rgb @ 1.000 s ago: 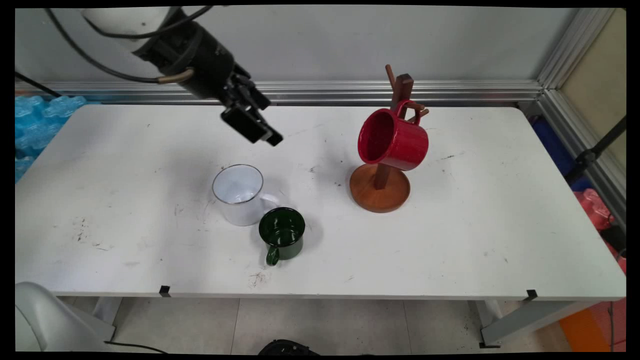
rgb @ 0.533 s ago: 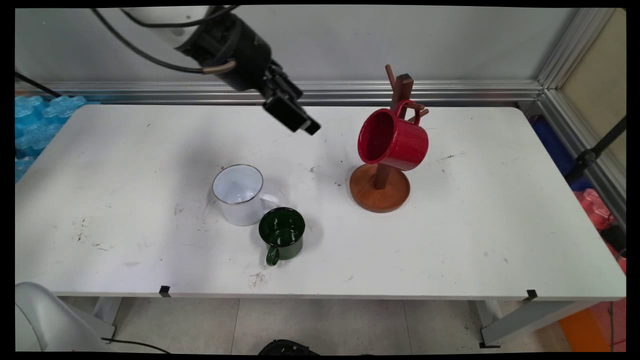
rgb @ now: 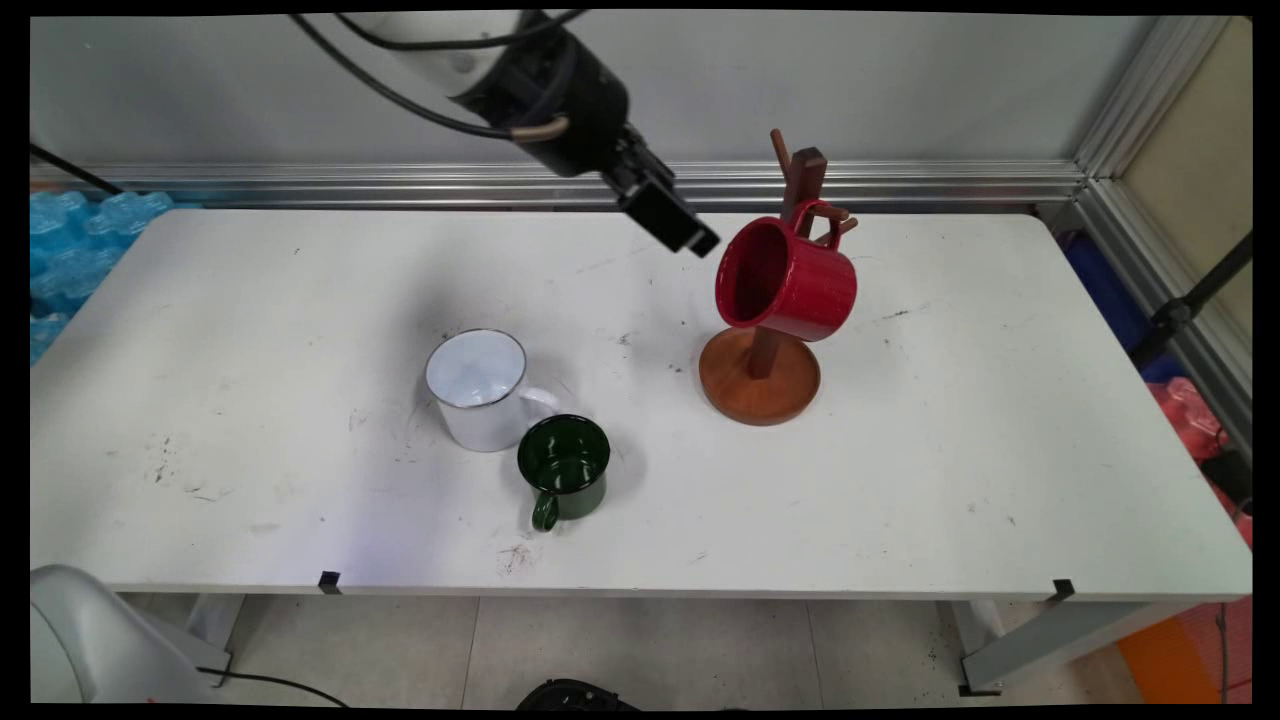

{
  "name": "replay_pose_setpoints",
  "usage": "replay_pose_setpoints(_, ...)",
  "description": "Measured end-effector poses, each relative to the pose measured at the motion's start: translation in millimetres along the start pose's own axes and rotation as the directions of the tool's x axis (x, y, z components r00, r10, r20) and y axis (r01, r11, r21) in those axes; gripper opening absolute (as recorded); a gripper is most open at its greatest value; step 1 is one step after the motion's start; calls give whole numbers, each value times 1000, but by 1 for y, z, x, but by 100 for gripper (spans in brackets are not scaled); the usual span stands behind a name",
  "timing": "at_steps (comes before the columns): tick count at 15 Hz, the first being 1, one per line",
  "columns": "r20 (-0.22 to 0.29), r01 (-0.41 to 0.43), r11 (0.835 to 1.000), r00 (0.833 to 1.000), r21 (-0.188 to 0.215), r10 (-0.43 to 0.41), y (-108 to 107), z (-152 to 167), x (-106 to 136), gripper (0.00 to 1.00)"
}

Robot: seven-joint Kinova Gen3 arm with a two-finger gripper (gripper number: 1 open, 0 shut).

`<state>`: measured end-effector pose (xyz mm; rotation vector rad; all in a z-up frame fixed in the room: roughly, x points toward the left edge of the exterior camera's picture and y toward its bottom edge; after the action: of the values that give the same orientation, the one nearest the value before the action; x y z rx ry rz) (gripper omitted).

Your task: Pick up the red mug from the rack

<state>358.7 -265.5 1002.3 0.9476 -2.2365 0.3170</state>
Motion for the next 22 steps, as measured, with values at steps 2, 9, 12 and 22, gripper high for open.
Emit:
replay_pose_setpoints(2, -3, 12, 1000, 1000, -8, -12, 3, 8, 5, 100)
replay_pose_setpoints(9, 5, 87, 993, 996, -81, -87, 14, 42, 15, 100)
replay_pose_setpoints(12, 12, 111, 988, 994, -107, -110, 15, 53, 14, 100)
replay_pose_setpoints(22, -11, 127, 982, 991, -141, -130, 14, 84, 8, 100)
